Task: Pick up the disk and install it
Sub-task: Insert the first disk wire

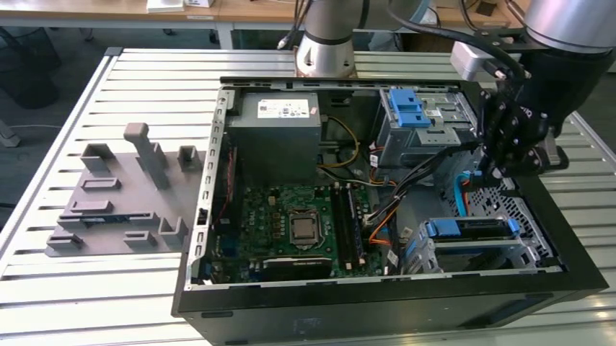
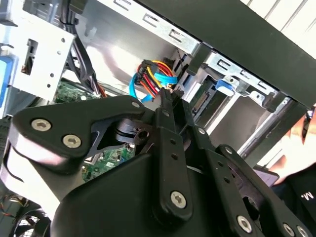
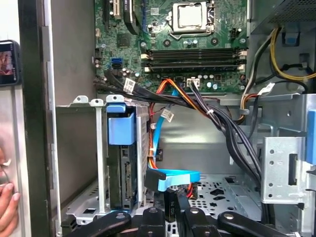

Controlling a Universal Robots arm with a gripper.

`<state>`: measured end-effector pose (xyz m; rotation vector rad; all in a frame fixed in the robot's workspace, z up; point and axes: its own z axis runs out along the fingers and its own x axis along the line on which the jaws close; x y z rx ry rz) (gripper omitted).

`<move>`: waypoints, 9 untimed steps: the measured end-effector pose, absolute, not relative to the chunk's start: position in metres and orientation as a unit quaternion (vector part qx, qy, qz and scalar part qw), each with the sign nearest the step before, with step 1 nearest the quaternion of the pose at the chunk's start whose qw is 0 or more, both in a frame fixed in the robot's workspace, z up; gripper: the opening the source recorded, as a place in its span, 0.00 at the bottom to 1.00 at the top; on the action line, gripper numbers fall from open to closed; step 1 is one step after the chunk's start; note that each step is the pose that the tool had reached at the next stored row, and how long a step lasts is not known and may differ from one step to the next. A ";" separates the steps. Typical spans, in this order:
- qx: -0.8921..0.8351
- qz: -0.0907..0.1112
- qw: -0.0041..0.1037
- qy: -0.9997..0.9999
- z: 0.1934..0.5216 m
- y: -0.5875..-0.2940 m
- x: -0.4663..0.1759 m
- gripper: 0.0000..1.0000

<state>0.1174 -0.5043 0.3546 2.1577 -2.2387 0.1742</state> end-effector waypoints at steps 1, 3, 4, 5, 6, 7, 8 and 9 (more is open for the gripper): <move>0.693 0.058 0.016 -0.719 0.354 -0.504 0.117 0.24; 0.692 0.060 0.018 -0.719 0.354 -0.504 0.117 0.24; 0.692 0.061 0.018 -0.719 0.354 -0.504 0.117 0.22; 0.691 0.061 0.018 -0.720 0.354 -0.504 0.117 0.17; 0.691 0.059 0.018 -0.720 0.354 -0.504 0.118 0.17; 0.691 0.056 0.016 -0.721 0.354 -0.504 0.118 0.17; 0.691 0.053 0.014 -0.721 0.354 -0.504 0.118 0.17; 0.690 0.049 0.012 -0.722 0.353 -0.504 0.118 0.17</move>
